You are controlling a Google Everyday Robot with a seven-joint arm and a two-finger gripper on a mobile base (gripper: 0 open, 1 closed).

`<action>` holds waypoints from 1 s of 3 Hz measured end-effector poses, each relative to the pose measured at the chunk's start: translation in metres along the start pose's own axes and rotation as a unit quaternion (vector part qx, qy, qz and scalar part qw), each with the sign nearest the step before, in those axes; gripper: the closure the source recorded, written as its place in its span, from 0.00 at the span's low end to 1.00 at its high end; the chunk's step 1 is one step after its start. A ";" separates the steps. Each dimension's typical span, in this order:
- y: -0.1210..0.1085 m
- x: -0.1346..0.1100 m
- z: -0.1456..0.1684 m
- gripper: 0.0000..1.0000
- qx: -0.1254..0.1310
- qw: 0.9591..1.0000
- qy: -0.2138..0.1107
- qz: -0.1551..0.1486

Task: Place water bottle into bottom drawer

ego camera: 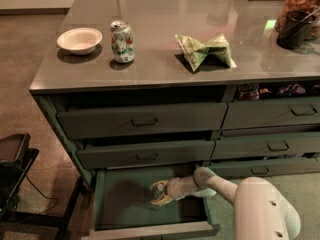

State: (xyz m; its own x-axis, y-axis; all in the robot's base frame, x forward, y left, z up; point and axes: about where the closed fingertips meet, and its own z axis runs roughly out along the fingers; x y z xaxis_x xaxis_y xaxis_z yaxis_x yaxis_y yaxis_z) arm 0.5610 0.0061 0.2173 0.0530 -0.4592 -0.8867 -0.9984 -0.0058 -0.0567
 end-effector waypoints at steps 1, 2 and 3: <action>0.000 0.000 0.000 0.35 0.000 1.000 0.000 0.000; 0.000 0.000 0.000 0.11 0.000 1.000 0.000 0.000; 0.000 0.000 0.000 0.00 0.000 1.000 0.000 0.000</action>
Offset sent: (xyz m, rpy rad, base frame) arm 0.0000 0.0000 0.0000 0.0000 0.0000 0.0000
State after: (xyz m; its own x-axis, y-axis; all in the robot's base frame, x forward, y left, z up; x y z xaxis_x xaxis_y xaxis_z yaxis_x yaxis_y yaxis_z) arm 0.5609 0.0063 0.2173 0.0530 -0.4591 -0.8868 -0.9984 -0.0060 -0.0565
